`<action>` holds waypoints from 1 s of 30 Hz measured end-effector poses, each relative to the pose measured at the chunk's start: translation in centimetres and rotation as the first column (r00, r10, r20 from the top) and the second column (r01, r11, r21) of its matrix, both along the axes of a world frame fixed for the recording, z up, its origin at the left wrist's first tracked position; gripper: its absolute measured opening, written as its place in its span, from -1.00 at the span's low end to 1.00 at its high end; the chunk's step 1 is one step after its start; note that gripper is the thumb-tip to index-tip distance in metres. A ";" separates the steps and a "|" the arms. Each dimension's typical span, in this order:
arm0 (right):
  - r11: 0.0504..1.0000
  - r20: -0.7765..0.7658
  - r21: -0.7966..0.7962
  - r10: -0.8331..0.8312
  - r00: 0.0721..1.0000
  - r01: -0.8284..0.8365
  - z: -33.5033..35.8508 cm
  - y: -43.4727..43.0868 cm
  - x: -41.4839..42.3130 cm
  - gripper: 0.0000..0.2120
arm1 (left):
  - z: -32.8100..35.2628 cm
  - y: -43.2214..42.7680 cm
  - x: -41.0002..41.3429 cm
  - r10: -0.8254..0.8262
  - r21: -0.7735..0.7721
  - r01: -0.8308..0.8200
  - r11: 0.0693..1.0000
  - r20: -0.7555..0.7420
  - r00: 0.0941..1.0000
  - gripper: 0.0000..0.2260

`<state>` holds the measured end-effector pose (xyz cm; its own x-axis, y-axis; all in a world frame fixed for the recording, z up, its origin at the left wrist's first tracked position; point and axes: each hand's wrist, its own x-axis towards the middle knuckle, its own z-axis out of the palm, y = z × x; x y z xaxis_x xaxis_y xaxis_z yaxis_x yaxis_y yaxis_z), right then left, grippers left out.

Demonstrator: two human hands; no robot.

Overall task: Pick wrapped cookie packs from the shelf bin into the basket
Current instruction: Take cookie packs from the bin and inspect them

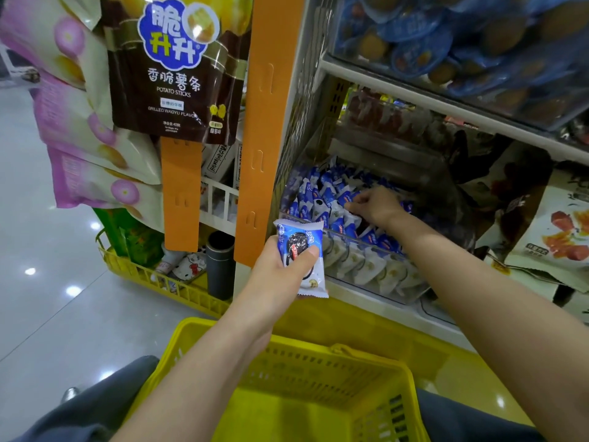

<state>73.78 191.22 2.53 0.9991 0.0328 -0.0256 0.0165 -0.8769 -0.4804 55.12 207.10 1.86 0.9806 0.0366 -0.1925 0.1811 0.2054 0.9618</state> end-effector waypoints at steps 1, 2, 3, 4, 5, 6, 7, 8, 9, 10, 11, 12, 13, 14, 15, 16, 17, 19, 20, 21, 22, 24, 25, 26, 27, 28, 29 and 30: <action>0.999 0.023 -0.041 0.008 1.000 -0.007 0.2 0.1 -0.3 -0.70 | -0.1 -0.1 -0.1 -0.003 -0.001 0.003 1.000 -0.002 1.000 -0.75; 0.998 0.084 -0.058 0.018 0.996 -0.013 0.3 0.1 -0.8 -0.71 | -0.1 -0.1 -0.1 -0.006 -0.005 0.006 1.000 -0.006 1.000 -0.76; 0.999 0.173 -0.034 0.030 0.984 -0.024 0.5 0.2 -1.6 -0.72 | -0.2 -0.2 -0.1 -0.005 -0.013 0.004 1.000 -0.016 1.000 -0.76; 0.998 0.265 0.021 0.045 0.963 -0.052 0.8 0.3 -2.7 -0.73 | -0.3 -0.3 -0.1 0.000 -0.023 0.000 1.000 -0.027 1.000 -0.77; 0.992 0.339 0.083 0.061 0.939 -0.094 1.2 0.4 -4.0 -0.76 | -0.4 -0.4 -0.1 0.004 -0.033 -0.006 0.999 -0.038 0.999 -0.77; 0.980 0.380 0.137 0.082 0.921 -0.143 1.4 0.6 -5.5 -0.79 | -0.5 -0.4 0.0 0.005 -0.040 -0.007 0.999 -0.042 0.999 -0.76; 0.965 0.396 0.178 0.110 0.912 -0.193 1.6 0.9 -7.2 -0.82 | -0.6 -0.5 0.0 -0.001 -0.035 0.000 0.999 -0.036 0.999 -0.75; 0.949 0.395 0.208 0.140 0.908 -0.237 1.5 1.1 -8.9 -0.83 | -0.7 -0.6 0.0 -0.015 -0.014 0.015 1.000 -0.023 1.000 -0.75; 0.934 0.383 0.238 0.161 0.910 -0.266 1.3 1.3 -10.5 -0.84 | -0.9 -0.7 -0.1 -0.030 0.014 0.030 0.999 -0.004 1.000 -0.75; 0.919 0.362 0.278 0.168 0.917 -0.278 1.0 1.3 -12.1 -0.83 | -1.1 -0.9 -0.2 -0.044 0.039 0.043 0.998 0.016 0.999 -0.76; 0.901 0.333 0.334 0.164 0.929 -0.278 0.6 1.3 -13.5 -0.82 | -1.2 -1.0 -0.3 -0.057 0.057 0.055 0.997 0.035 0.998 -0.77; 0.878 0.300 0.396 0.154 0.942 -0.270 0.1 1.2 -14.6 -0.81 | -1.4 -1.2 -0.4 -0.076 0.074 0.073 0.995 0.046 0.996 -0.78; 0.853 0.262 0.457 0.143 0.954 -0.253 -0.2 1.1 -15.5 -0.80 | -1.7 -1.3 -0.4 -0.098 0.093 0.093 0.991 0.048 0.994 -0.77; 0.826 0.216 0.516 0.132 0.967 -0.228 -0.5 1.0 -16.1 -0.82 | -2.0 -1.5 -0.5 -0.118 0.109 0.112 0.988 0.048 0.992 -0.77; 0.800 0.171 0.565 0.126 0.977 -0.202 -0.7 0.8 -16.4 -0.85 | -2.2 -1.6 -0.6 -0.131 0.118 0.124 0.985 0.051 0.990 -0.78; 0.783 0.142 0.594 0.125 0.982 -0.185 -0.8 0.7 -16.6 -0.89 | -2.3 -1.7 -0.7 -0.136 0.125 0.128 0.984 0.060 0.989 -0.79; 0.775 0.129 0.606 0.125 0.984 -0.178 -0.9 0.5 -16.7 -0.91 | -2.5 -1.8 -0.8 -0.135 0.135 0.125 0.983 0.069 0.988 -0.80; 0.758 0.115 0.629 0.128 0.985 -0.172 -1.3 0.2 -16.8 -0.88 | -2.6 -2.1 -1.0 -0.130 0.134 0.119 0.984 0.072 0.989 -0.83; 0.739 0.097 0.654 0.130 0.987 -0.162 -1.6 0.1 -16.9 -0.84 | -2.5 -2.3 -1.0 -0.123 0.121 0.114 0.986 0.062 0.991 -0.84; 0.721 0.073 0.677 0.134 0.988 -0.147 -1.8 0.0 -17.0 -0.82 | -2.5 -2.4 -1.0 -0.111 0.110 0.105 0.988 0.051 0.992 -0.84; 0.709 0.046 0.692 0.142 0.989 -0.134 -1.9 -0.1 -17.1 -0.82 | -2.5 -2.5 -1.0 -0.097 0.104 0.092 0.990 0.045 0.994 -0.82; 0.710 -0.003 0.693 0.176 0.984 -0.124 -2.2 -0.5 -17.1 -0.85 | -2.7 -2.7 -0.9 -0.075 0.139 0.069 0.988 0.037 0.997 -0.78; 0.715 -0.013 0.686 0.196 0.981 -0.134 -2.4 -0.7 -17.1 -0.86 | -2.8 -2.8 -0.9 -0.066 0.154 0.060 0.986 0.036 0.997 -0.79; 0.718 -0.010 0.680 0.212 0.977 -0.149 -2.4 -0.9 -17.1 -0.87 | -2.9 -2.9 -0.9 -0.054 0.154 0.048 0.987 0.033 0.998 -0.80; 0.723 0.006 0.670 0.223 0.975 -0.169 -2.5 -1.0 -17.2 -0.88 | -3.0 -3.0 -0.8 -0.039 0.150 0.034 0.988 0.033 0.999 -0.81; 0.735 0.036 0.648 0.229 0.973 -0.197 -2.6 -1.1 -17.2 -0.89 | -3.1 -3.0 -0.8 -0.026 0.153 0.020 0.988 0.032 0.999 -0.81; 0.763 0.087 0.602 0.230 0.969 -0.235 -2.7 -1.1 -17.3 -0.90 | -3.2 -3.0 -0.8 -0.020 0.169 0.015 0.986 0.031 0.999 -0.80; 0.803 0.162 0.525 0.232 0.959 -0.283 -2.9 -1.2 -17.4 -0.92 | -3.3 -3.0 -0.8 -0.021 0.181 0.015 0.983 0.033 0.999 -0.81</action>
<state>56.33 190.07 -0.35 0.9492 0.2722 0.1577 0.2679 -0.4364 -0.8589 54.31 204.08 -1.46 0.9874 0.0502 -0.1500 0.1489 0.0251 0.9885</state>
